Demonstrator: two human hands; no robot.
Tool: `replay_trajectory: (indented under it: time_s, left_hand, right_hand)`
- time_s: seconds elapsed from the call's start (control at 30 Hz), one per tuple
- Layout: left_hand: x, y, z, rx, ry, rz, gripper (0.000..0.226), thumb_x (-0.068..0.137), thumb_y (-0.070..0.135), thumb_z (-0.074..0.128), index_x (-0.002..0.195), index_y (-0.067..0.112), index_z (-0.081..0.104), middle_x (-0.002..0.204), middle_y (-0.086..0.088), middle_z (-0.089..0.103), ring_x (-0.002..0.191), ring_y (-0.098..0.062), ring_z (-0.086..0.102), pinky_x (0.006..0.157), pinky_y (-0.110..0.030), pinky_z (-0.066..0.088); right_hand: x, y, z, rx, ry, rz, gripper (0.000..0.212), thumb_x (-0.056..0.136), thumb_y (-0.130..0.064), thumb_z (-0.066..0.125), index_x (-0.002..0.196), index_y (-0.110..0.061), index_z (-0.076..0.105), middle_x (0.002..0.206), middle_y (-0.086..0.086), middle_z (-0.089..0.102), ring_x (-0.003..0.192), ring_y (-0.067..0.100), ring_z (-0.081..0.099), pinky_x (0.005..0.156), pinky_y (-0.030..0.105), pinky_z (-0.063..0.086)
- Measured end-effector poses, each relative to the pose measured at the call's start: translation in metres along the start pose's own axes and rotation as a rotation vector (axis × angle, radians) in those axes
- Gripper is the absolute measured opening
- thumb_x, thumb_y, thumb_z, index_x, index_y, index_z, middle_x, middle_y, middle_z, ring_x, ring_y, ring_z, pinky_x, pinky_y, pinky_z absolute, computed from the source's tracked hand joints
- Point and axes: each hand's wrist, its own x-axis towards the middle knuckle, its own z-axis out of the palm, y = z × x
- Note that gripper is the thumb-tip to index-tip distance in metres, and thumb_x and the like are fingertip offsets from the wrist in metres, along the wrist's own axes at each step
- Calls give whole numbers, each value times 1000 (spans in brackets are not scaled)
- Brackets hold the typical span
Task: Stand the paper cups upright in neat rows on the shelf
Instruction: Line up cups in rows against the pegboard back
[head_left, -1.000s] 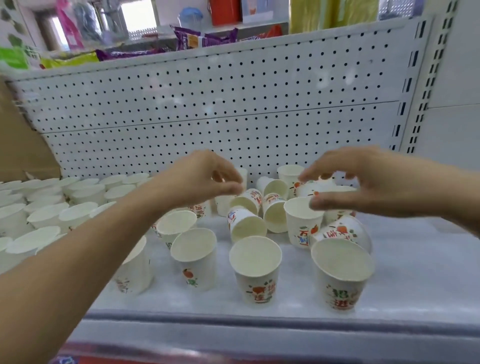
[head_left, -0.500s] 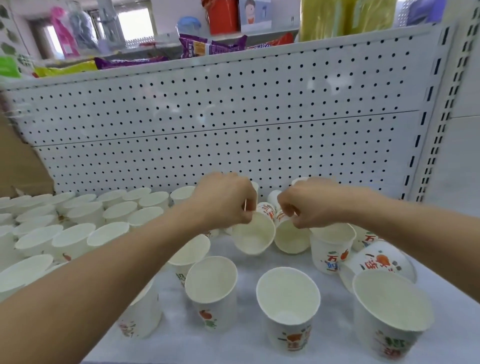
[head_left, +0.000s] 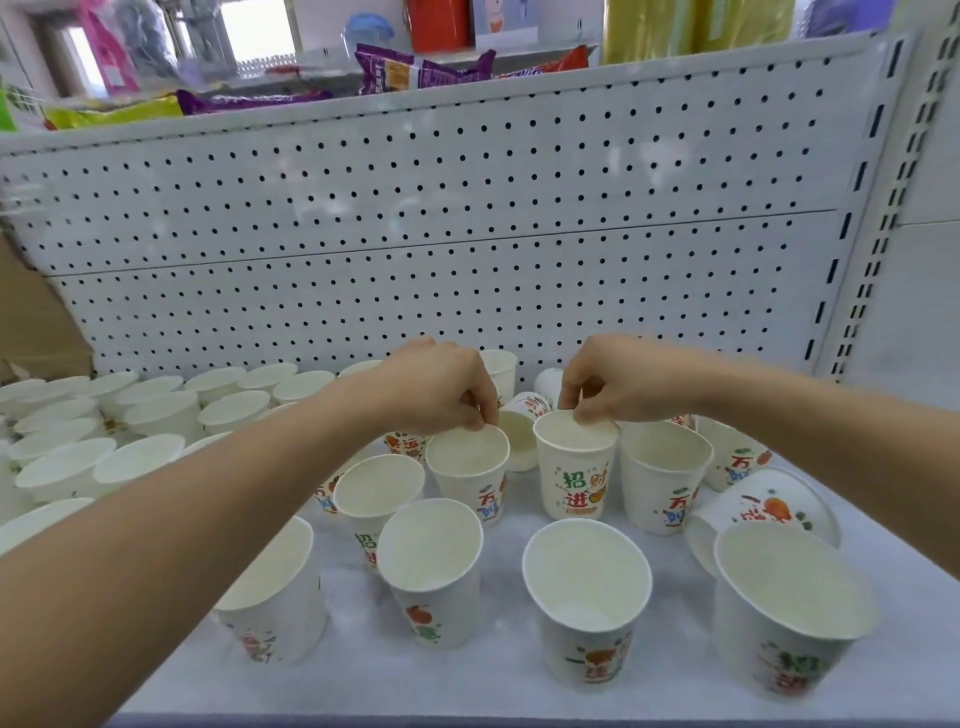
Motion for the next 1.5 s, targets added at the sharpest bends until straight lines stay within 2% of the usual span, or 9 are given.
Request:
replay_trajectory:
  time_s: [0.1, 0.33, 0.5, 0.6, 0.73, 0.93, 1.03, 1.27, 1.5]
  left_hand:
    - [0, 1, 0, 10, 4, 38, 12, 85, 31, 67, 92, 40, 73, 82, 20, 64, 78, -4, 54, 76, -26, 35]
    - [2, -13, -4, -308, 106, 21, 11, 85, 36, 68, 93, 38, 74, 86, 24, 69, 79, 9, 59, 71, -17, 46]
    - [23, -11, 0, -129, 171, 75, 21, 73, 46, 77, 92, 38, 73, 83, 23, 68, 77, 5, 55, 68, -21, 34]
    - [38, -3, 12, 114, 168, 178, 36, 67, 54, 78, 97, 37, 68, 85, 20, 66, 80, -3, 47, 71, -27, 24]
    - [52, 1, 15, 226, 231, 268, 15, 75, 38, 71, 88, 32, 68, 76, 16, 62, 81, -7, 53, 76, -26, 25]
    - [66, -7, 3, 30, 259, 172, 4, 82, 33, 66, 80, 31, 69, 62, 22, 53, 73, -4, 56, 84, -28, 28]
    - [69, -7, 2, -32, 209, 115, 8, 81, 34, 68, 84, 28, 73, 69, 20, 62, 73, -3, 58, 87, -29, 31]
    - [67, -6, 9, -8, 198, 110, 13, 86, 38, 63, 95, 32, 69, 87, 17, 66, 83, -5, 59, 88, -30, 32]
    - [44, -35, -6, -320, 177, 74, 12, 87, 41, 63, 94, 38, 72, 85, 26, 66, 80, 4, 56, 80, -23, 45]
  right_hand:
    - [-2, -2, 5, 5, -23, -26, 14, 85, -18, 63, 84, -30, 72, 84, -9, 68, 79, 8, 63, 71, 28, 54]
    - [-7, 4, -7, 105, -3, -48, 27, 88, -36, 62, 63, -28, 69, 60, -12, 67, 44, 3, 42, 46, 16, 35]
    - [17, 22, -20, -100, 204, 34, 8, 84, -29, 64, 86, -26, 72, 79, -13, 67, 72, 7, 62, 64, 29, 52]
    - [38, 32, -7, -350, 118, 46, 20, 77, -29, 68, 96, -32, 62, 83, -17, 55, 79, 10, 54, 59, 24, 37]
    - [60, 47, 10, -551, 134, -12, 27, 74, -25, 66, 92, -29, 46, 87, -6, 53, 76, 18, 46, 53, 24, 24]
    - [76, 56, 9, -601, 228, -33, 13, 83, -26, 58, 92, -28, 48, 87, -5, 50, 75, 18, 41, 62, 29, 29]
    - [80, 55, 5, -575, 172, -42, 12, 84, -33, 60, 91, -31, 51, 92, -5, 52, 81, 19, 48, 65, 30, 36]
    - [90, 40, -4, -434, 305, 178, 14, 85, -18, 50, 71, -18, 54, 75, -1, 45, 64, 15, 39, 48, 26, 24]
    - [95, 39, -14, -385, 149, 283, 25, 88, -14, 48, 63, -15, 41, 78, 1, 41, 86, 23, 37, 50, 27, 21]
